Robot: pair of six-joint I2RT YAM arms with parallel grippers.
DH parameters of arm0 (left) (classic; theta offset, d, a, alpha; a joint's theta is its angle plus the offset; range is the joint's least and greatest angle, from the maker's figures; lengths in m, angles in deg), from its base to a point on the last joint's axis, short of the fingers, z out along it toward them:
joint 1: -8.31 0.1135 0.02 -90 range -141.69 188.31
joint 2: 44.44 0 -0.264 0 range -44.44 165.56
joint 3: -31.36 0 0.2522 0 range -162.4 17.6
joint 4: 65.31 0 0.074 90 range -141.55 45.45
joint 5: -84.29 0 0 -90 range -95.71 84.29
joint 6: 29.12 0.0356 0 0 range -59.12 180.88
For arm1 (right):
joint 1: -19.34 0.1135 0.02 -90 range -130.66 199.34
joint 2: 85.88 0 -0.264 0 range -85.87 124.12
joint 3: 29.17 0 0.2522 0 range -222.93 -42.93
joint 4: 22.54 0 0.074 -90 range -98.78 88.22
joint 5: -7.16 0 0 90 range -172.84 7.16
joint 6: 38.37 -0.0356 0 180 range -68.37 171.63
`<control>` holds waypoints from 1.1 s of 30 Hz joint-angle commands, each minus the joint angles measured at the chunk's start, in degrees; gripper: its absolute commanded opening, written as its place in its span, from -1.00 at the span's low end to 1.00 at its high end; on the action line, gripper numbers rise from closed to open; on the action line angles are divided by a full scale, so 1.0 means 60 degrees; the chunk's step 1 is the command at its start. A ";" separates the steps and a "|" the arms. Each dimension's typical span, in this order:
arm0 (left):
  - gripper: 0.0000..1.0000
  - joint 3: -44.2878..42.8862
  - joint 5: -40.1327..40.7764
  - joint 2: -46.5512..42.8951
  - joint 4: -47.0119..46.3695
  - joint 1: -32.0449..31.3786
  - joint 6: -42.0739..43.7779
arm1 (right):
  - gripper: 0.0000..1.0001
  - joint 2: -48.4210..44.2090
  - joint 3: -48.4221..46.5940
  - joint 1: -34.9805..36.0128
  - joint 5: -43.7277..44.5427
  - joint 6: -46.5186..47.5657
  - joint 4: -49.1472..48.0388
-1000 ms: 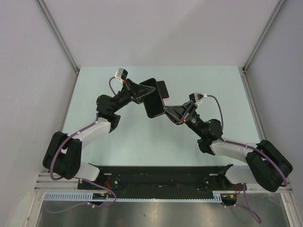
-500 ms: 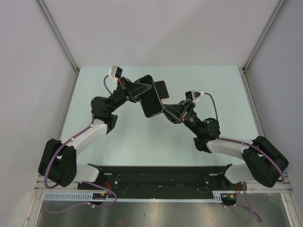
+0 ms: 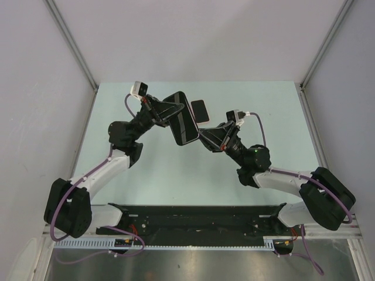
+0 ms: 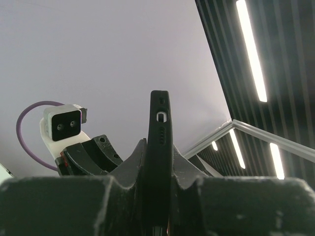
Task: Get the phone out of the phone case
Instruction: Remove the phone case from the phone.
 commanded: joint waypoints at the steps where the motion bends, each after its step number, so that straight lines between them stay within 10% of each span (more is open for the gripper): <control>1: -1.00 -0.0577 0.0396 -0.1190 -0.1994 -0.0639 -0.1900 | -1.00 0.1067 0.0152 0.0137 0.0126 0.1022 -0.0764; 33: -1.00 0.0039 0.0806 -0.1468 -0.2653 -0.0888 -0.2428 | -1.00 0.2197 0.1117 0.0181 0.0139 0.1931 -0.0691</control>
